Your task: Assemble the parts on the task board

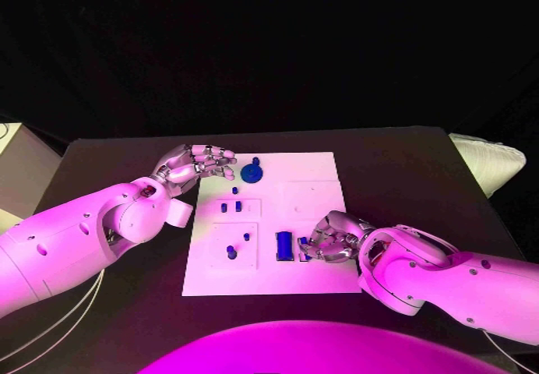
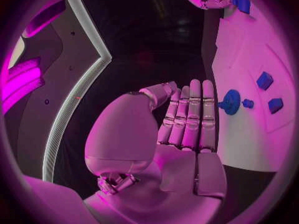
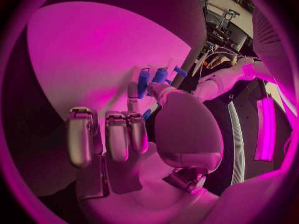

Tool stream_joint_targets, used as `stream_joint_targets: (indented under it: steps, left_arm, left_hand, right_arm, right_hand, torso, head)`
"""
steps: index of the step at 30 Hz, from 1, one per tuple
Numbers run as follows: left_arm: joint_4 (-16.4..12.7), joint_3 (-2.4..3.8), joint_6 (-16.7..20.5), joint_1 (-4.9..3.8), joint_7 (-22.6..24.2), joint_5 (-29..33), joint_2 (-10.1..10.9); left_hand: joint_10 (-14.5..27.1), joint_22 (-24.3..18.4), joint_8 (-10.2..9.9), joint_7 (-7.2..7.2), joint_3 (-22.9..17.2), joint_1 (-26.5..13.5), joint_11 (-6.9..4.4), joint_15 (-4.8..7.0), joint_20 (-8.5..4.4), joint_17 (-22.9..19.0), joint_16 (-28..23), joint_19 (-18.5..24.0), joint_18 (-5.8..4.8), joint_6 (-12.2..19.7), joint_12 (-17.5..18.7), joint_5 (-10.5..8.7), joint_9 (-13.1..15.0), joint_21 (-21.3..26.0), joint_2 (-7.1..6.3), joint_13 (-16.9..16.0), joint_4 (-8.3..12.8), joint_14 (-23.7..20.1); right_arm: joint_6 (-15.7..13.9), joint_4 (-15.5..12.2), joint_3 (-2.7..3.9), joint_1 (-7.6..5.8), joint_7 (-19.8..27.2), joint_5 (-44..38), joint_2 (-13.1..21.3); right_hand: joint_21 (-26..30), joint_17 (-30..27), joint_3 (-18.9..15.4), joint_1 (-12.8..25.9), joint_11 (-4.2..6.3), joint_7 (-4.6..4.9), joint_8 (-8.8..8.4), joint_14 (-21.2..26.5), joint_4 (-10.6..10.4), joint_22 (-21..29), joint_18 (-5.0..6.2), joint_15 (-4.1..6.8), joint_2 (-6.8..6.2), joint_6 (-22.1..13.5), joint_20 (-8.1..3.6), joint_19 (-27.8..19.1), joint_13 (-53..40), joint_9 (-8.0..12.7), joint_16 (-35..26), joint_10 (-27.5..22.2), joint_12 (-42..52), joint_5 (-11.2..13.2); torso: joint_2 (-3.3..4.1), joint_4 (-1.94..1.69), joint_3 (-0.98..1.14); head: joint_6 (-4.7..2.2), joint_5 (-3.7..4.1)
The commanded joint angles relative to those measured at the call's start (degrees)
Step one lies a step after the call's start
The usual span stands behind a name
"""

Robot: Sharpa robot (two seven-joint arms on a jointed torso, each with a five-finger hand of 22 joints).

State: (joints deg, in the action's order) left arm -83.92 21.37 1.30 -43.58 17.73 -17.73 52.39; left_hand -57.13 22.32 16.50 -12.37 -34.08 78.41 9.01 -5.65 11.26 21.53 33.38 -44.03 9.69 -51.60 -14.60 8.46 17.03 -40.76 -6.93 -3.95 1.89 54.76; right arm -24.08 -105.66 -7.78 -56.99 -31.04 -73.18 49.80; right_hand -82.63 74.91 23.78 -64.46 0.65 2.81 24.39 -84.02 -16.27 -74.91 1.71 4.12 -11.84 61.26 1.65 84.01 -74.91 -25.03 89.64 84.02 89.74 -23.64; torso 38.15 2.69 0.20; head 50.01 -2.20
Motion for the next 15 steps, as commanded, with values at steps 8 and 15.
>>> stream_joint_targets:
  steps: [8,15]
  left_arm:
    - [-0.20,0.03,-1.11,-0.01,0.31,0.02,0.00]
    - [-0.25,0.03,-1.09,-0.01,0.30,0.03,0.11]
  left_hand:
    - [0.51,0.11,0.42,-0.03,0.03,0.51,0.14,-0.01,-0.16,-0.07,0.12,-0.18,0.59,0.23,-0.18,0.20,0.07,-0.13,0.18,0.04,0.22,-0.35]
    - [0.51,0.11,0.42,-0.03,0.03,0.51,0.14,-0.01,-0.16,-0.07,0.12,-0.18,0.59,0.23,-0.18,0.20,0.07,-0.13,0.18,0.04,0.22,-0.35]
  right_arm:
    - [-0.35,0.71,-0.01,0.09,-0.29,-1.77,-0.82]
    - [0.97,0.97,-0.01,0.10,-0.34,-1.44,-0.99]
  right_hand:
    - [0.11,15.09,-0.41,0.41,0.40,0.34,-0.12,-5.98,-0.02,-13.39,-0.43,0.54,-0.12,-0.19,-0.34,4.90,-15.09,0.01,0.36,5.98,0.26,-0.27]
    - [0.07,15.09,-0.44,0.46,0.41,0.34,-0.10,-5.98,0.00,-13.39,-0.44,0.56,-0.19,-0.19,-0.34,4.91,-15.09,0.02,0.36,5.98,0.26,-0.29]
  torso:
    - [-0.04,-0.04,-0.08]
    - [-0.07,0.00,-0.08]
  head:
    - [-0.01,-0.09]
    - [-0.01,-0.16]
